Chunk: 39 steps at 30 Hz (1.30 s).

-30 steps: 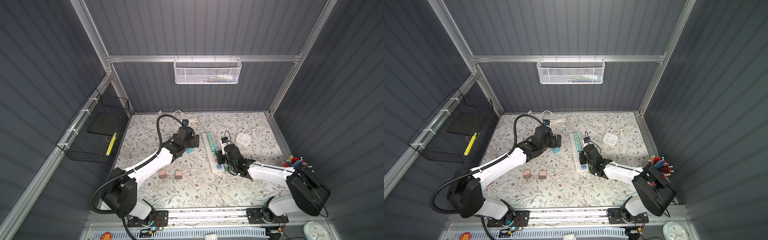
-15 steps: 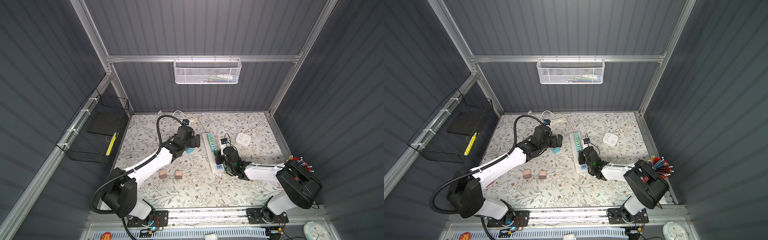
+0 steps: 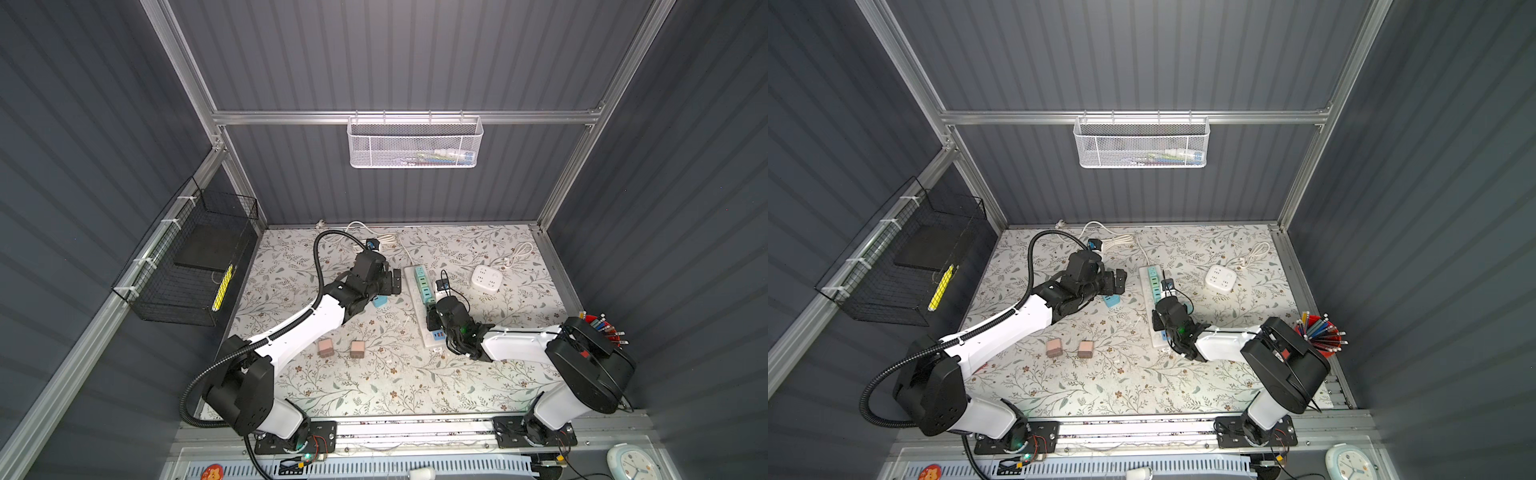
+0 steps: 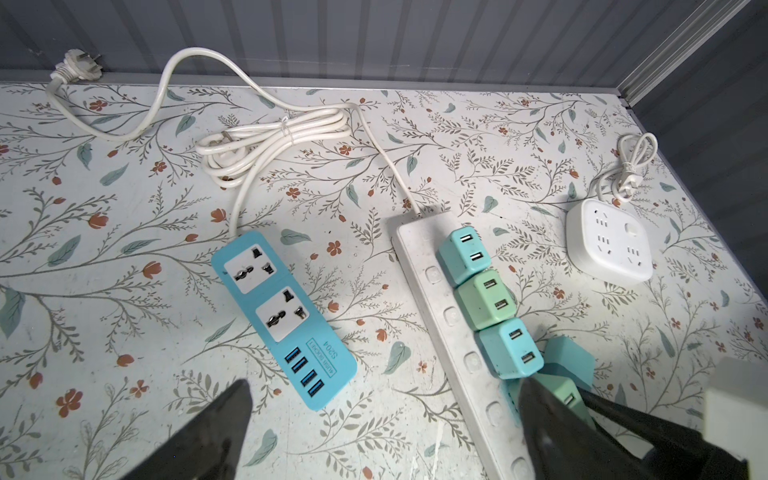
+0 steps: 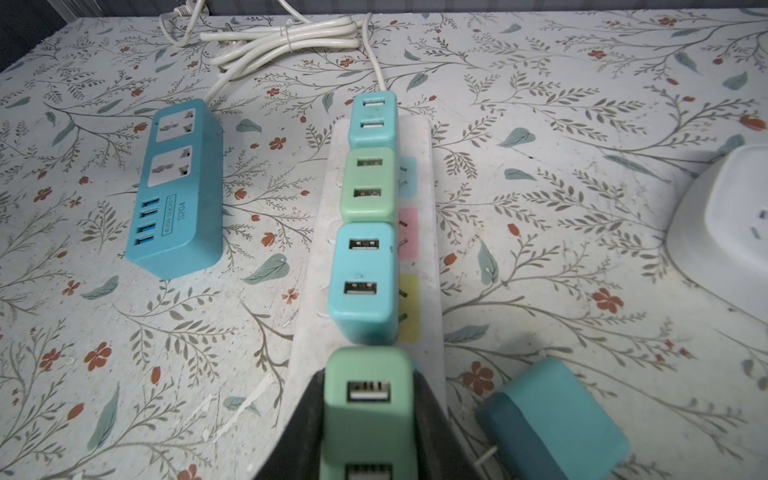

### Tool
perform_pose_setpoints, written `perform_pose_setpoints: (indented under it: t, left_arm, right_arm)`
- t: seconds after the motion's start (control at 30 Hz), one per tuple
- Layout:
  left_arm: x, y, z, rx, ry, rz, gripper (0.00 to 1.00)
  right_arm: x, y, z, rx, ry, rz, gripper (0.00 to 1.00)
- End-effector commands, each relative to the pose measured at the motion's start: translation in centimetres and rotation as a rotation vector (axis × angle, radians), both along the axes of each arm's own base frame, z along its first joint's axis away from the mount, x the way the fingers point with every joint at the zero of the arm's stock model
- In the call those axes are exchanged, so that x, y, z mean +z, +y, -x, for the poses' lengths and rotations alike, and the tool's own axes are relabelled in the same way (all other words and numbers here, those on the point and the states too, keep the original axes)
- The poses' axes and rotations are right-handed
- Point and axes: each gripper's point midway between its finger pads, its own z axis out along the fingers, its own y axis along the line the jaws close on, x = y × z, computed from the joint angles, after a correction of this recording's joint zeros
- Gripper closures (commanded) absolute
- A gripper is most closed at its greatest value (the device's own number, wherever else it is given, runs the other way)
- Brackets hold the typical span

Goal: Insert the plug
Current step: 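Lower the mint adapter with the right gripper into the fourth socket, then open the right gripper and lift away while left gripper reaches toward a pink cube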

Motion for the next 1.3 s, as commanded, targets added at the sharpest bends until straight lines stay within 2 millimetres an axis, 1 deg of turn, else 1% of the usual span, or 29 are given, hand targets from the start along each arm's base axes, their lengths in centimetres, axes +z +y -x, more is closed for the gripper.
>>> perform_pose_setpoints:
  t: [0.0, 0.17, 0.3, 0.43, 0.5, 0.6, 0.7, 0.8, 0.83, 0.87, 0.9, 1.0, 1.07, 1.17, 1.27]
  left_arm:
    - [1.5, -0.1, 0.2, -0.001, -0.028, 0.042, 0.0]
    - [1.8, 0.1, 0.3, 0.002, -0.036, 0.042, 0.0]
    - [2.1, 0.3, 0.3, 0.008, -0.049, 0.042, 0.0]
    - [2.4, 0.3, 0.3, 0.008, -0.057, 0.044, 0.0]
    - [2.7, 0.4, 0.4, 0.006, -0.062, 0.044, 0.0]
    - [2.7, 0.5, 0.4, 0.004, -0.07, 0.046, 0.0]
    - [2.8, 0.4, 0.4, 0.001, -0.069, 0.048, 0.0]
    - [2.6, 0.2, 0.5, -0.005, -0.061, 0.05, 0.0]
    - [2.6, 0.2, 0.5, -0.006, -0.061, 0.051, 0.0]
    - [2.7, 0.1, 0.5, -0.009, -0.062, 0.055, 0.0]
    - [2.8, 0.1, 0.6, -0.01, -0.065, 0.057, 0.0]
    - [3.0, 0.3, 0.5, -0.007, -0.075, 0.055, 0.0]
    - [3.0, 0.2, 0.5, -0.01, -0.075, 0.054, 0.0]
    - [3.0, 0.2, 0.6, -0.012, -0.076, 0.055, 0.0]
    - [3.1, 0.3, 0.5, -0.009, -0.081, 0.051, 0.0]
  right_arm:
    - [-1.7, -0.9, 0.6, -0.033, 0.054, 0.108, 0.77]
    - [-3.4, -1.5, 0.6, -0.055, 0.093, 0.185, 0.77]
    - [-4.3, -1.4, 1.4, -0.037, 0.1, 0.242, 0.76]
    - [-6.2, -1.9, 2.2, -0.032, 0.158, 0.283, 0.75]
    - [-6.9, -2.1, 2.7, -0.031, 0.183, 0.292, 0.74]
    - [-7.1, -2.2, 3.1, -0.032, 0.203, 0.291, 0.72]
    - [-6.0, -1.8, 2.8, -0.021, 0.198, 0.28, 0.71]
    - [-3.9, -0.6, 2.3, 0.005, 0.178, 0.247, 0.67]
    - [-3.0, -0.2, 2.0, 0.01, 0.168, 0.234, 0.62]
    - [-2.0, 0.1, 1.7, 0.014, 0.156, 0.22, 0.53]
    - [-0.8, 0.4, 1.4, 0.022, 0.138, 0.207, 0.47]
    - [2.2, 0.6, 0.6, 0.02, 0.096, 0.169, 0.38]
    - [3.5, 0.6, 0.2, 0.023, 0.078, 0.14, 0.34]
    - [4.3, 0.3, -0.1, 0.024, 0.074, 0.11, 0.32]
    - [4.1, -0.2, -0.4, 0.017, 0.084, 0.115, 0.32]
